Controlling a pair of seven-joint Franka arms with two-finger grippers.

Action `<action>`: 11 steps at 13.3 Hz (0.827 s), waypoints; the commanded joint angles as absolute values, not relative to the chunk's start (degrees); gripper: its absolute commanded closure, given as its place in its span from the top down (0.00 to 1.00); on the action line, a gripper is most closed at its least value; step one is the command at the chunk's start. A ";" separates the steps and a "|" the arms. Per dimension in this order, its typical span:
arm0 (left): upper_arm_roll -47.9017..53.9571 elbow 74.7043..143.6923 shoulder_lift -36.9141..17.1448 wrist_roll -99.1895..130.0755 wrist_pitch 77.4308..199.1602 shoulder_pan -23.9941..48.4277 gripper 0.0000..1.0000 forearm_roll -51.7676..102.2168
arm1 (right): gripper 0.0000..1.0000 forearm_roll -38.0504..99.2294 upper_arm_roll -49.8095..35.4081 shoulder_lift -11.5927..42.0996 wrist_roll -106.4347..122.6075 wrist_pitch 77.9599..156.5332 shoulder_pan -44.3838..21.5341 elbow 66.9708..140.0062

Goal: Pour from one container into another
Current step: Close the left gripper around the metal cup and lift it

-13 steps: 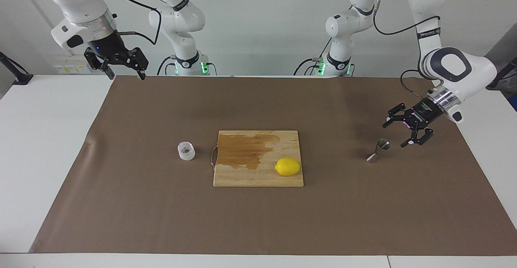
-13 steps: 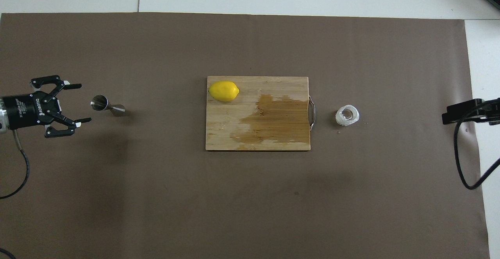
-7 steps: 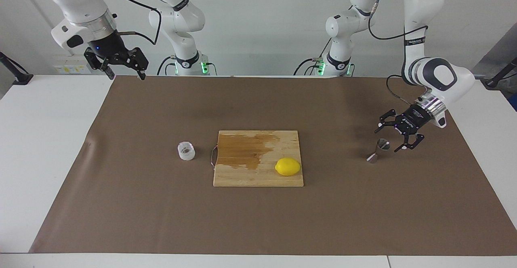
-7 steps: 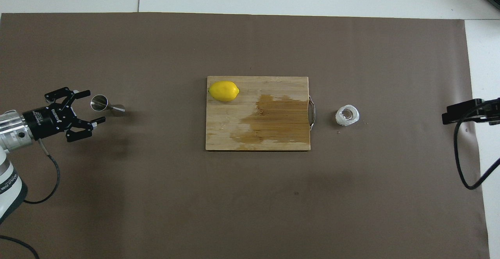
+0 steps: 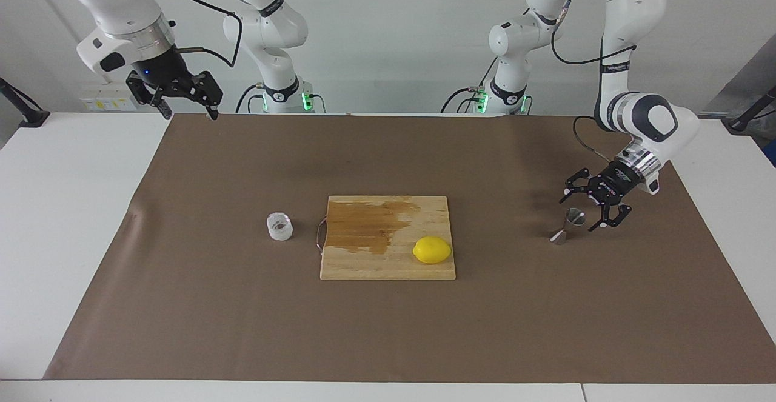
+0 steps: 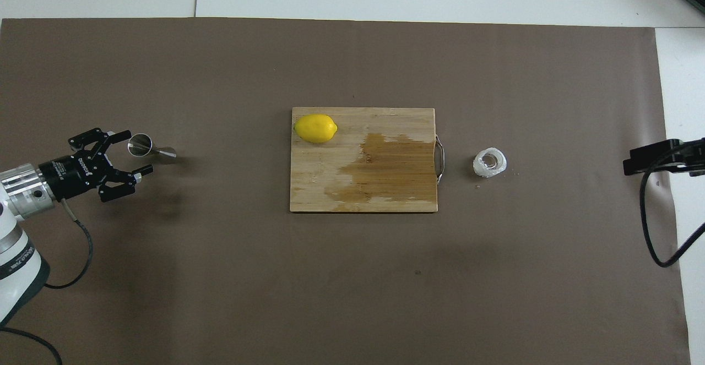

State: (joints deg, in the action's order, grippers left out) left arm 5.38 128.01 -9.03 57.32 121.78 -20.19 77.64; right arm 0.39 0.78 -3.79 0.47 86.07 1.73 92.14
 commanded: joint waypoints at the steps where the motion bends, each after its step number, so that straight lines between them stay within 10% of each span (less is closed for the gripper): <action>1: 5.80 129.20 -8.35 53.89 122.17 -20.22 1.00 79.01 | 1.00 0.53 0.62 -4.48 0.09 85.61 2.20 92.46; 11: 5.80 129.02 -8.17 49.66 120.15 -20.21 0.84 79.01 | 1.00 0.53 0.62 -4.48 0.09 85.61 2.20 92.46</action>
